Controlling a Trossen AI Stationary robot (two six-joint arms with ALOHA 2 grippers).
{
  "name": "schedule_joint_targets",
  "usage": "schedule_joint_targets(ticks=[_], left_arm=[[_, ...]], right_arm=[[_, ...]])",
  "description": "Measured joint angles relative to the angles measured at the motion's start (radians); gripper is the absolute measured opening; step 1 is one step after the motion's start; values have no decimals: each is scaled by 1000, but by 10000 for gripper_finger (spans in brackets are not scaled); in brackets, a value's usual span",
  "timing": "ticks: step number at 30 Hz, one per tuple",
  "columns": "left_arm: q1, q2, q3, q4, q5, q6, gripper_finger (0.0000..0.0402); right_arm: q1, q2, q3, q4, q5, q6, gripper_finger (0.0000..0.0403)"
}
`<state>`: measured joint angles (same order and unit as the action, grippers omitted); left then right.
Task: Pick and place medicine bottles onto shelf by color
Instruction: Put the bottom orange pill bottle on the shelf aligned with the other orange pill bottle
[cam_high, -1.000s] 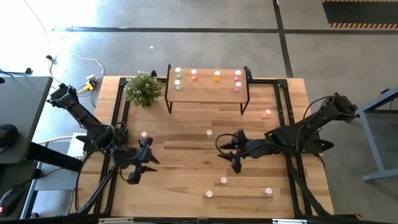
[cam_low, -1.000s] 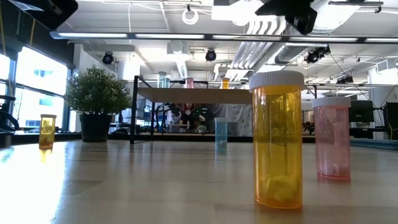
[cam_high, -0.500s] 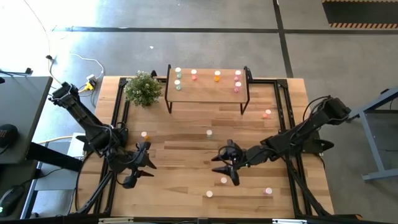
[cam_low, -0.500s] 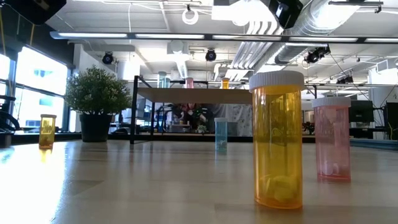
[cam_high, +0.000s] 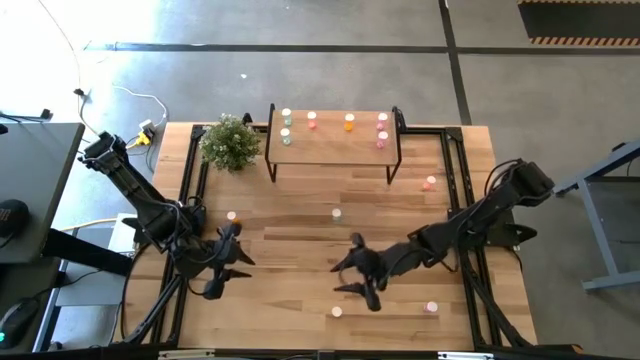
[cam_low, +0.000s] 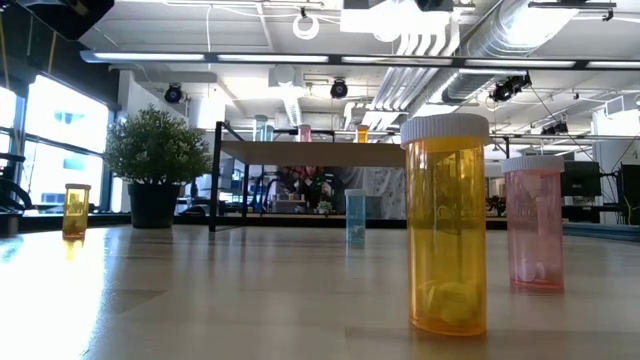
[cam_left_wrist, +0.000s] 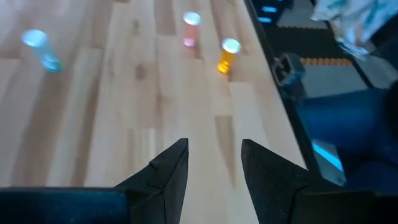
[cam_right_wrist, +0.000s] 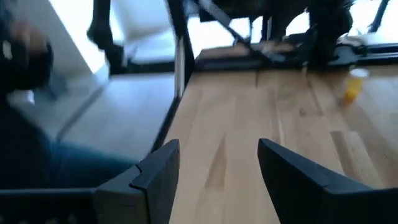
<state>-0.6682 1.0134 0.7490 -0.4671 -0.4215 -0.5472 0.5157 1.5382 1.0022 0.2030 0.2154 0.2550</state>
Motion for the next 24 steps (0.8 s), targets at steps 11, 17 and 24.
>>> schedule_joint_targets(ticks=[11, 17, 24], left_arm=[[19, 0, 0, 2, -39, -18, 140], [27, 0, 0, 2, -35, -28, 140], [27, 0, 0, 1, -35, -45, 140]], right_arm=[[3, 132, 141, -260, -138, -77, 209], [21, 184, 142, -243, -163, -73, 209], [67, 260, 143, -179, -150, -80, 209]])
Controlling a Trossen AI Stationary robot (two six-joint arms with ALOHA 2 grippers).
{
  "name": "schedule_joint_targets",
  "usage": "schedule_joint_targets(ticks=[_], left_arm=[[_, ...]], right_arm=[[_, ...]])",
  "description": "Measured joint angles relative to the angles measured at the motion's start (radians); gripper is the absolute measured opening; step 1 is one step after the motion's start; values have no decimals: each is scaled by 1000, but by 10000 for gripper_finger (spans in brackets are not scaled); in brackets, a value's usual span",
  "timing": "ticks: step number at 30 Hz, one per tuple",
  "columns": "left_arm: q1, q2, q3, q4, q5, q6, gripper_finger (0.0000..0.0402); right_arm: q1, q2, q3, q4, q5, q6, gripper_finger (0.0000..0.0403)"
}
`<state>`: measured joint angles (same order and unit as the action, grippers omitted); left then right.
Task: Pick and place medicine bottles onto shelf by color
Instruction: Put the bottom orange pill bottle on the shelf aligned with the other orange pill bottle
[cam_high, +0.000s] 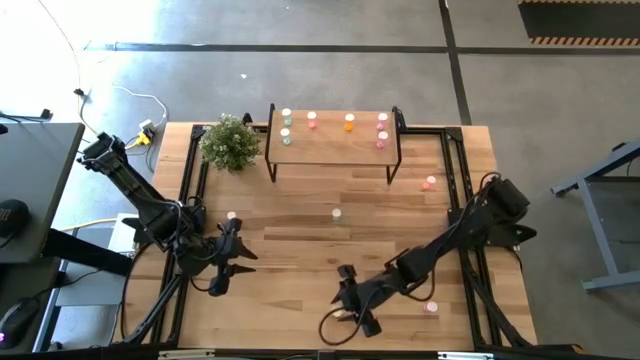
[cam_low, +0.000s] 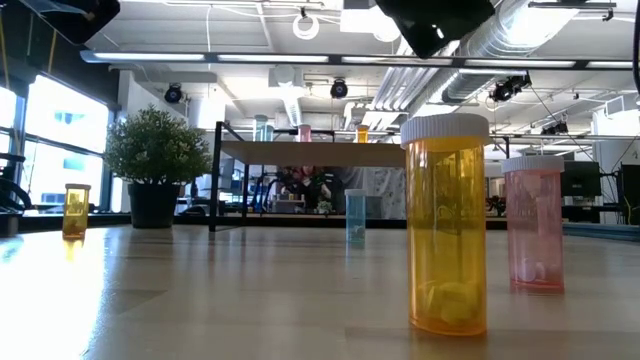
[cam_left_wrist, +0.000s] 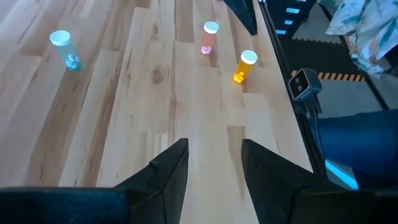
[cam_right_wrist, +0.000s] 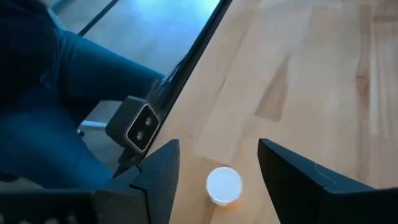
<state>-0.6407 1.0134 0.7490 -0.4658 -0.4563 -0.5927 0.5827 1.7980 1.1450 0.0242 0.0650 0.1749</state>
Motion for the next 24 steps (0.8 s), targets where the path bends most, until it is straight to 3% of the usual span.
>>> schedule_joint_targets(ticks=[5, 24], left_arm=[[0, 0, 0, 0, 1, -8, 140], [0, 0, 0, 0, 0, -32, 140]], right_arm=[[16, 44, 0, -1, 62, 1, 209], [20, 119, -1, 2, 58, 30, 209]])
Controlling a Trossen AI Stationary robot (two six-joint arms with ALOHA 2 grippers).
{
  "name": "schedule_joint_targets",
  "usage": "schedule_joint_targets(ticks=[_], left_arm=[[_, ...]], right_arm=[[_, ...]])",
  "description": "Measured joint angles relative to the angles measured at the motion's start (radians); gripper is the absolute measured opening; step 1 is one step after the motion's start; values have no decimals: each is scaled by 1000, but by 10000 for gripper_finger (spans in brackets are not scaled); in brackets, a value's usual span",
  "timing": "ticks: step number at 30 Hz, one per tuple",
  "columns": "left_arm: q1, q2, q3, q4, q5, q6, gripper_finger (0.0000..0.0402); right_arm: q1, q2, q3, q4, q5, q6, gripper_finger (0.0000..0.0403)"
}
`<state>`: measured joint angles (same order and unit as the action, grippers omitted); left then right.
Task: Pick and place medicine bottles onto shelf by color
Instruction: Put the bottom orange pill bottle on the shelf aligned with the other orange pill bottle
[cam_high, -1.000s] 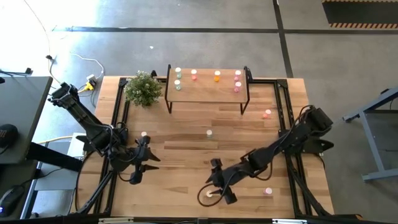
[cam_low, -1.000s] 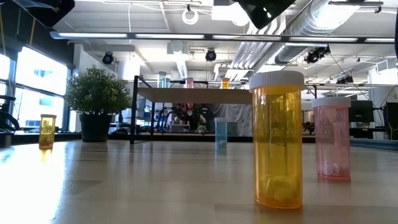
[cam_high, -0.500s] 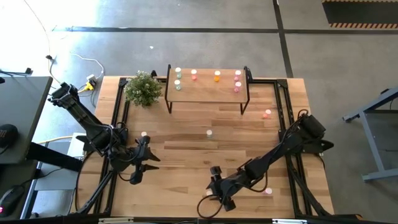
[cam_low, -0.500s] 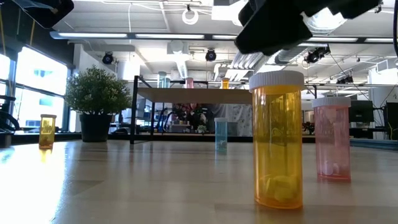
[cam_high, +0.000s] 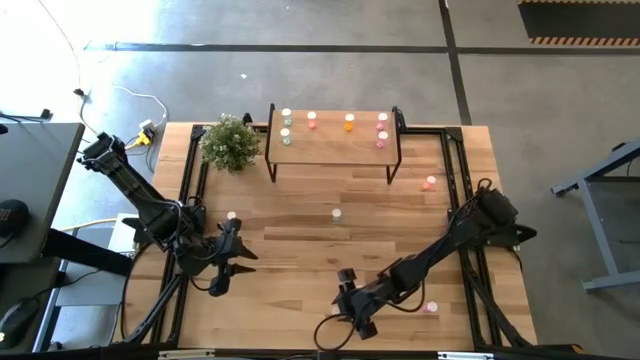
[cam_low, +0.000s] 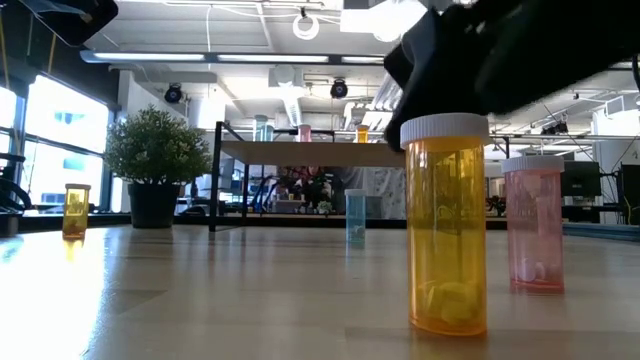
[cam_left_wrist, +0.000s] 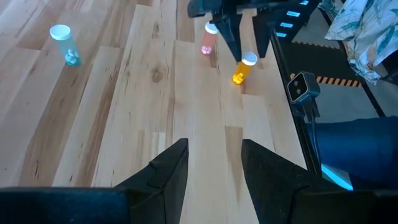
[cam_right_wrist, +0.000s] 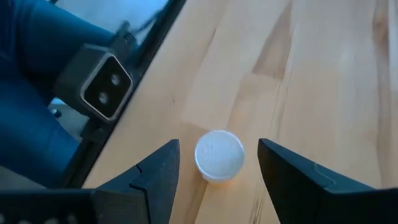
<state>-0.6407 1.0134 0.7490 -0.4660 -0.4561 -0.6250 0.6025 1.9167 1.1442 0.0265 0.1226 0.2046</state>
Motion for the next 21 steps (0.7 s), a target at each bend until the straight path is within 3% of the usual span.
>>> schedule_joint_targets(ticks=[12, 21], left_arm=[[0, 0, 0, 0, -1, 0, 140], [0, 0, 0, -1, -1, 0, 140]], right_arm=[[0, 26, -1, 8, 7, 15, 204], [0, 26, -1, 8, -1, 23, 141]])
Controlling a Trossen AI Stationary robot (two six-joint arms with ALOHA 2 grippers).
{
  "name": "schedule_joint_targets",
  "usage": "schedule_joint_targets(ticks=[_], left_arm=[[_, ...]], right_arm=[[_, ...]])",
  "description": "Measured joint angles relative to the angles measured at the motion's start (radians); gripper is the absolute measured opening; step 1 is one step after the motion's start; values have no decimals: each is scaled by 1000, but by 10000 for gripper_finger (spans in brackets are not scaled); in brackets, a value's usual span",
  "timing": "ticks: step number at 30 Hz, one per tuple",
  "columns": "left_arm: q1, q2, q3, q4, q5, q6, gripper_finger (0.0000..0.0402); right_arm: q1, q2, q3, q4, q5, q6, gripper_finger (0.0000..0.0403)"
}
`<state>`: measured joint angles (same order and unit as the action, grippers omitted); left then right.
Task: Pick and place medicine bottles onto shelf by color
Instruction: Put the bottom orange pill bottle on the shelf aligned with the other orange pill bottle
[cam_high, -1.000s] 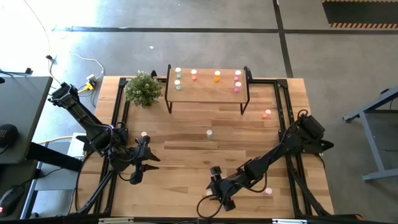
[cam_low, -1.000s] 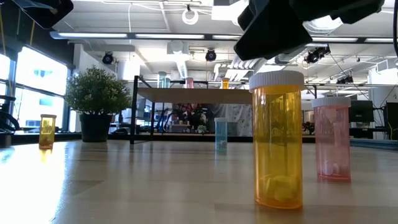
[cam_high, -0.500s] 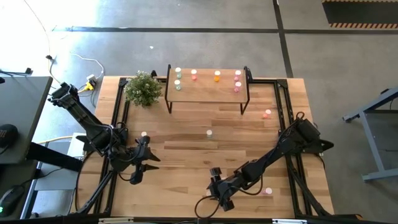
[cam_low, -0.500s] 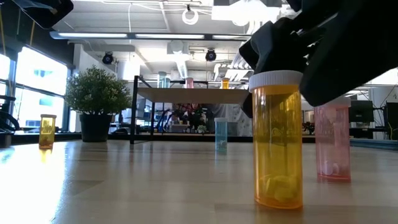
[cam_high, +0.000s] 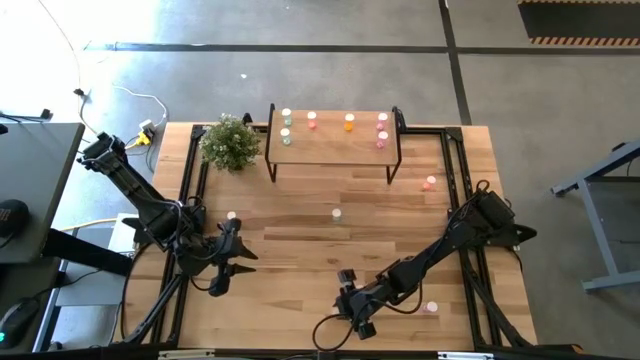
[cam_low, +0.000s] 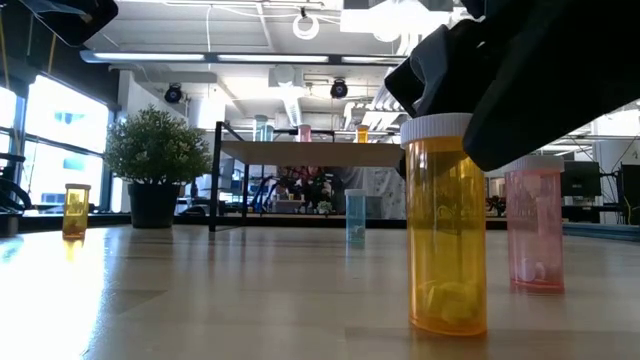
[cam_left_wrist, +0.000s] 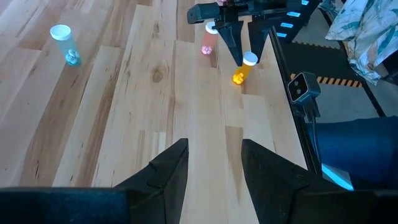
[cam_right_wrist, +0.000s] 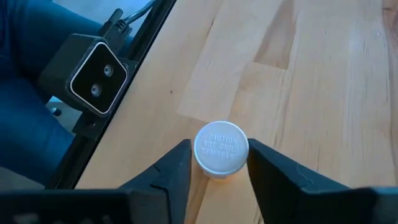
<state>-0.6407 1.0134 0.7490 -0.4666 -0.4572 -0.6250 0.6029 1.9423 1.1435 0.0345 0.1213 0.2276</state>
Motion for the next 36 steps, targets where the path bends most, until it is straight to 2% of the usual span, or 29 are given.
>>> schedule_joint_targets(ticks=[6, 20, 28, 36], left_arm=[[0, 0, 0, 0, 0, 0, 140], [0, 0, 0, 0, 1, 0, 140], [0, 0, 0, 0, 1, 0, 140], [0, -1, 0, 0, 3, 7, 140]], right_arm=[[0, 0, 0, 0, -1, 24, 114], [-2, 0, 0, 36, 2, 82, 111], [-8, -28, 0, 62, 82, 86, 111], [-29, -123, 0, 49, 181, 16, 111]])
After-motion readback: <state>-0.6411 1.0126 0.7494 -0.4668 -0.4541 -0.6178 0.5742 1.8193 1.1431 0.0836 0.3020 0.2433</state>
